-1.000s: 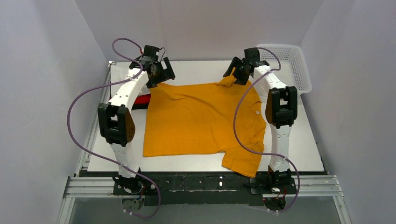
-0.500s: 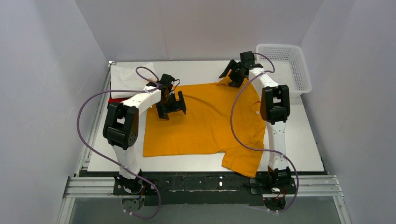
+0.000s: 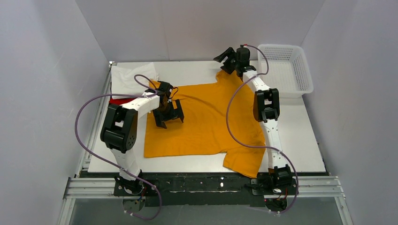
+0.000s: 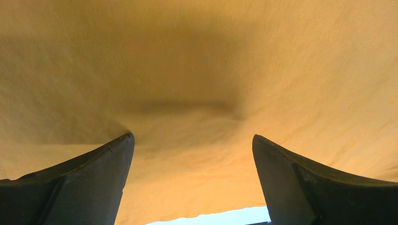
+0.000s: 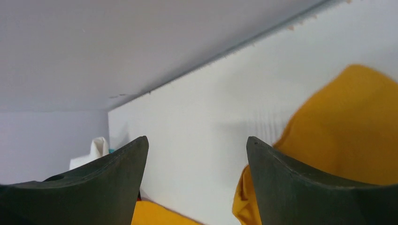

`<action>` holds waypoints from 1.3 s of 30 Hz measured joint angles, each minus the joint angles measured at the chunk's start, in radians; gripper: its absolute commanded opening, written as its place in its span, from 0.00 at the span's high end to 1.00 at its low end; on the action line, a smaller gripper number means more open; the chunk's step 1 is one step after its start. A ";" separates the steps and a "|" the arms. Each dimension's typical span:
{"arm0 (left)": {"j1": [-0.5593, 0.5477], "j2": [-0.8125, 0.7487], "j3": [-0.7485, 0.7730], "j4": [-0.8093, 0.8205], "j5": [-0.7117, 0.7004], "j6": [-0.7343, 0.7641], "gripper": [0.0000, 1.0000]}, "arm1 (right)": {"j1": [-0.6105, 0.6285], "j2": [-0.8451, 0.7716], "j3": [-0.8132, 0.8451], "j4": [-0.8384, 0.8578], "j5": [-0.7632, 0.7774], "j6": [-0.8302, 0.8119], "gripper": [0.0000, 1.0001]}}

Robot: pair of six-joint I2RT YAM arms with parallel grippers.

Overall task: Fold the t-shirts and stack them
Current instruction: Flatten out the tshirt

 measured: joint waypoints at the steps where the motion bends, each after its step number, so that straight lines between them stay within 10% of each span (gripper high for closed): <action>1: 0.000 0.000 0.000 0.000 -0.001 0.000 0.02 | 0.001 0.018 0.022 0.033 0.003 0.016 0.15; 13: 0.000 -0.051 0.014 -0.039 -0.013 0.002 0.02 | 0.006 -0.216 -0.169 -0.182 0.051 -0.210 0.13; 27: -0.029 -0.341 -0.239 -0.026 0.000 -0.150 0.02 | 0.000 -1.473 -1.419 -0.356 0.212 -0.283 0.10; 39: 0.040 -0.490 -0.518 0.089 -0.004 -0.221 0.02 | -0.199 -1.384 -1.706 -0.271 0.135 -0.288 0.13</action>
